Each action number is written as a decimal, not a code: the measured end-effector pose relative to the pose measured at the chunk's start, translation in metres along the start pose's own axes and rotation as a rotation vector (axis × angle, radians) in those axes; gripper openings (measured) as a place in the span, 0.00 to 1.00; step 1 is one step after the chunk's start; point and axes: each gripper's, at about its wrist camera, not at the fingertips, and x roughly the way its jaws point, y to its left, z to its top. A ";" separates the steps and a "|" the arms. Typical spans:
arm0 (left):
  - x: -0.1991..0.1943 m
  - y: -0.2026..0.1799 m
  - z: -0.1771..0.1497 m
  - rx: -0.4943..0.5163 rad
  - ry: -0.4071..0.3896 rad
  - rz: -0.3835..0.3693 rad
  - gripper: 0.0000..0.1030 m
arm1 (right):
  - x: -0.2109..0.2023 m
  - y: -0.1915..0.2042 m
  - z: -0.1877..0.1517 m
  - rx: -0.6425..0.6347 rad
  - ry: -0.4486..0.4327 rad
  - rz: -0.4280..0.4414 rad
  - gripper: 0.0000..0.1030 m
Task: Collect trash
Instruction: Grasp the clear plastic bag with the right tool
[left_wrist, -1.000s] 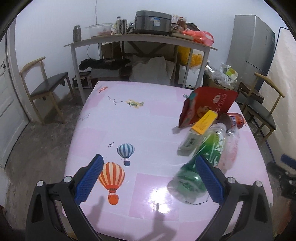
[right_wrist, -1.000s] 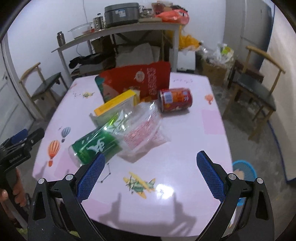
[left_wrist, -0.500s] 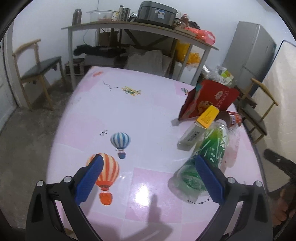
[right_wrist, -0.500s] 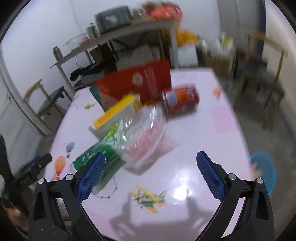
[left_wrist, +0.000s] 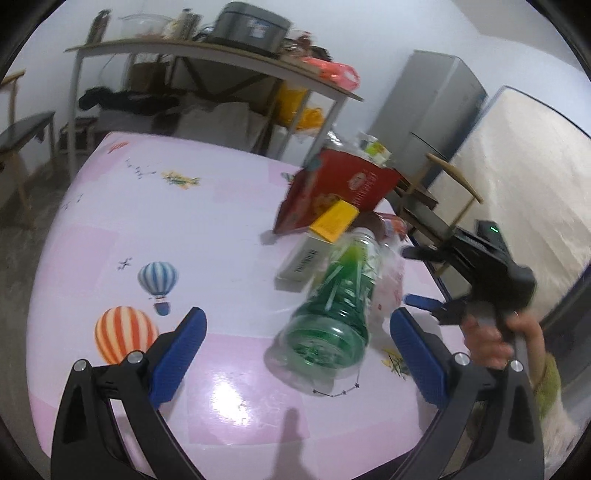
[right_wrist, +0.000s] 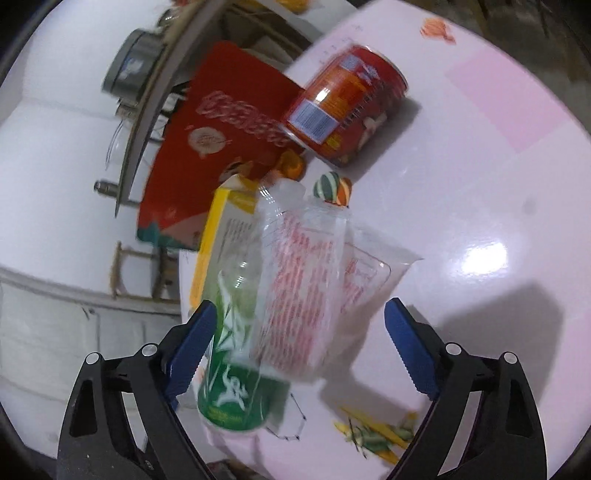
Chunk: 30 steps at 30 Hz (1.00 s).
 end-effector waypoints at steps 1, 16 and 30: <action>0.001 -0.004 -0.001 0.019 0.002 -0.008 0.95 | 0.004 -0.001 0.001 0.016 0.005 0.007 0.80; 0.028 -0.021 -0.003 0.063 0.044 -0.057 0.89 | 0.008 -0.013 -0.010 0.076 0.031 -0.012 0.21; 0.081 -0.019 0.002 0.151 0.219 0.027 0.76 | -0.033 0.008 -0.043 -0.254 -0.032 -0.305 0.20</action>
